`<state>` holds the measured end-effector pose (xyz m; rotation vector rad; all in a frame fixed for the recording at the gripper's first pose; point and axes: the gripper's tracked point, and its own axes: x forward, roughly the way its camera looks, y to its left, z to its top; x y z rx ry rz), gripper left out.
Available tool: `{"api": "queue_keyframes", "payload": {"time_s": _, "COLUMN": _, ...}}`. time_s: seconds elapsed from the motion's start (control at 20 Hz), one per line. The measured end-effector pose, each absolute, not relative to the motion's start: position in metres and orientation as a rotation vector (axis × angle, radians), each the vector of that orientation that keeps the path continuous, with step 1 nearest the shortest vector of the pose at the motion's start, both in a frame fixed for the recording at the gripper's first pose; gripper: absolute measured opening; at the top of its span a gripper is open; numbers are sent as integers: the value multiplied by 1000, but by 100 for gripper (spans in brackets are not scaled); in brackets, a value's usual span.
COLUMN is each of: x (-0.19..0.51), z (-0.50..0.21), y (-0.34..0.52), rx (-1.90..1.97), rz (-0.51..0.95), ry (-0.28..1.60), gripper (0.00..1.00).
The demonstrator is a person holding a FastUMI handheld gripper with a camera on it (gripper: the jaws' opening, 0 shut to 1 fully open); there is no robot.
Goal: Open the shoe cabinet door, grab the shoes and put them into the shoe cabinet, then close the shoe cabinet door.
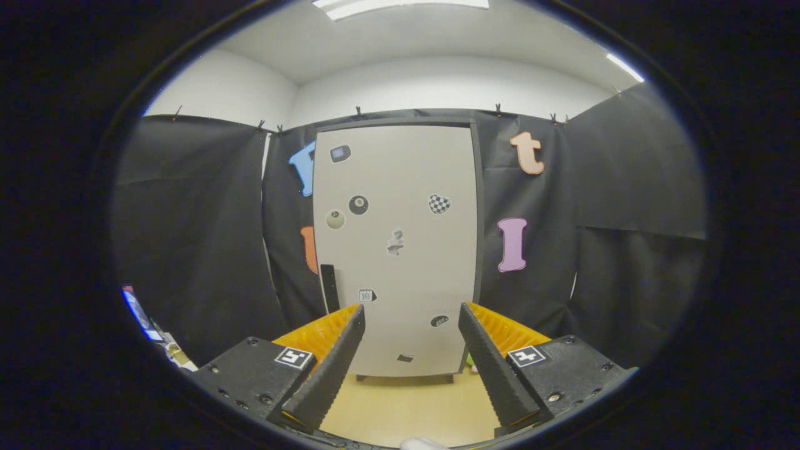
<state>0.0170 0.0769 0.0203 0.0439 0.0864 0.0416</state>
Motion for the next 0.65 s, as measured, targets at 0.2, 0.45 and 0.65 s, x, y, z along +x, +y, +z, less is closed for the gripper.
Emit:
{"api": "queue_keyframes", "payload": {"time_s": 0.2, "x": 19, "z": 19, "y": 80, "rx": 41, "rz": 44, "ry": 92, "gripper": 98}}
{"api": "queue_keyframes", "payload": {"time_s": 0.45, "x": 19, "z": 16, "y": 85, "rx": 32, "rz": 55, "ry": 102, "gripper": 98}}
{"api": "queue_keyframes", "payload": {"time_s": 0.65, "x": 19, "z": 17, "y": 85, "rx": 31, "rz": 54, "ry": 101, "gripper": 98}}
